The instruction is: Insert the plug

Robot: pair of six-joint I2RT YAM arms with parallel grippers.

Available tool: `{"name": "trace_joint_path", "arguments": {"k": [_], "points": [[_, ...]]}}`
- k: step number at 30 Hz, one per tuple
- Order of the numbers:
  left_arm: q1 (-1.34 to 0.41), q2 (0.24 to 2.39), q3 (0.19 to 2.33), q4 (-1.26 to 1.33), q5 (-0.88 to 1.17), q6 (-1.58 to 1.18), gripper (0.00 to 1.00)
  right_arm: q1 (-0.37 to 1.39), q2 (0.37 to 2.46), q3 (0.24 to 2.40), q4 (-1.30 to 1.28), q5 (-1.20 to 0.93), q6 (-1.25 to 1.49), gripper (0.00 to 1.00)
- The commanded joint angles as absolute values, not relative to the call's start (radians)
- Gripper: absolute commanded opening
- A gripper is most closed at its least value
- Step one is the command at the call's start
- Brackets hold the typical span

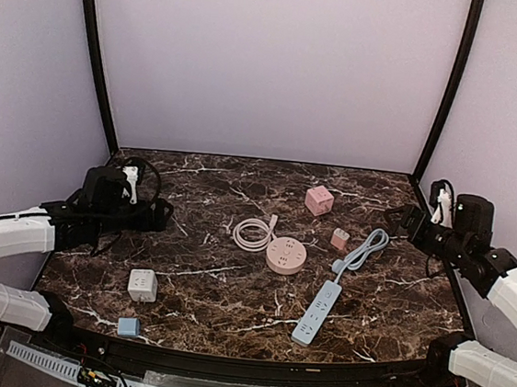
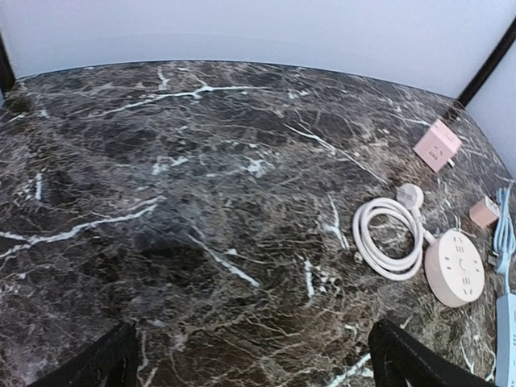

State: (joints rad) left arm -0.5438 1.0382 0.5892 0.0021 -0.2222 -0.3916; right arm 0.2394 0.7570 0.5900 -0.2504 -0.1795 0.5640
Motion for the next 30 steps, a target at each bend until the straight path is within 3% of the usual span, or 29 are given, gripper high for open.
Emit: {"name": "trace_joint_path", "arguments": {"k": [1,17,30], "points": [[-0.645,1.092,0.641,-0.005,-0.185,-0.340,1.00,0.287,0.741,0.613,-0.318,-0.131,0.596,0.99],[-0.944,1.400,0.851,0.016,-0.133,-0.201,1.00,0.490,0.869,0.672,-0.399,0.021,0.607,0.99],[-0.972,1.497,0.932,0.158,-0.086,-0.307,0.98,0.597,1.392,0.900,-0.319,0.189,0.309,0.96]]}}
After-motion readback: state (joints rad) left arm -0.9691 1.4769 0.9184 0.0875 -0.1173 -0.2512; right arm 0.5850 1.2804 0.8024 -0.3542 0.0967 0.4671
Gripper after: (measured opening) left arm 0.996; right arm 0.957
